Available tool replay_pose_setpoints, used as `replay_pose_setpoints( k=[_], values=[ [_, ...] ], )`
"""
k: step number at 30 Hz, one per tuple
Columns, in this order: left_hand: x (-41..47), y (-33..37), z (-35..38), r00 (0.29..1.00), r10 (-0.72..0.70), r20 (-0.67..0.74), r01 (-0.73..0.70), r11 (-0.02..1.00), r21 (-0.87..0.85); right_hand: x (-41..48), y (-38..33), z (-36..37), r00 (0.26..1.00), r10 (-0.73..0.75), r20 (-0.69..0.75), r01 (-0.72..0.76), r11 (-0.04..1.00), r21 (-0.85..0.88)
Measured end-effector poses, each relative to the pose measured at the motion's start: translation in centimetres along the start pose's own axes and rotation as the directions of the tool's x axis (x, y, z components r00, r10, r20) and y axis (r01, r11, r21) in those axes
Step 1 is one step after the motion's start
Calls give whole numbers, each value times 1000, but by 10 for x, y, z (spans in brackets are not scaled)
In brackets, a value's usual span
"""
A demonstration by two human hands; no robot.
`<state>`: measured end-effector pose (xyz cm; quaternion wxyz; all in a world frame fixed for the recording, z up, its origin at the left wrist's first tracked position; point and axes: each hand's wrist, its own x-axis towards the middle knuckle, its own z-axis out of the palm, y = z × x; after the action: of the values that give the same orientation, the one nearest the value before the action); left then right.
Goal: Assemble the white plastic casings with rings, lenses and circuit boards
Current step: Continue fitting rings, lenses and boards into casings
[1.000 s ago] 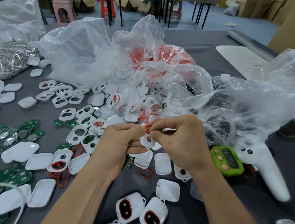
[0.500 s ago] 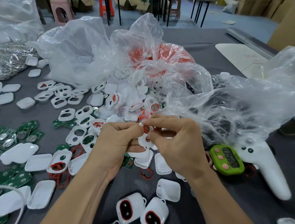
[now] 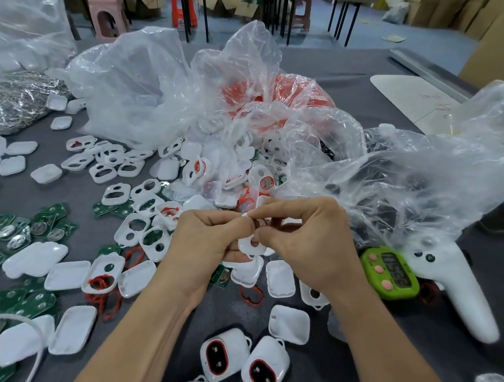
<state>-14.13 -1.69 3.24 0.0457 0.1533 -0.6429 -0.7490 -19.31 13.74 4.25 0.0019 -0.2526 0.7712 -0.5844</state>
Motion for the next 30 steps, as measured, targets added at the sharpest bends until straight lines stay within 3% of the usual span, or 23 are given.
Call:
replay_pose_setpoints(
  k=[4,11,15,17,24,30],
  values=[
    [3,1,-1,1000,-12,18,13,999,-35,2,5,0,996,93,14,-94,992,79],
    [1,2,-8,997,20,77,-15,998,-60,1,4,4,996,89,33,-93,979,180],
    [1,3,-6,992,116,58,-114,993,-37,6,7,-2,956,264,127,-293,855,428],
    [1,2,-5,976,212,43,-213,977,20,7,6,-4,943,300,141,-331,816,474],
    [-2,3,0,930,363,54,-367,919,141,5,6,0,984,165,-73,-127,921,368],
    [-3,-2,4,950,311,-10,-303,934,191,5,10,6,976,200,-86,-178,961,214]
  ],
)
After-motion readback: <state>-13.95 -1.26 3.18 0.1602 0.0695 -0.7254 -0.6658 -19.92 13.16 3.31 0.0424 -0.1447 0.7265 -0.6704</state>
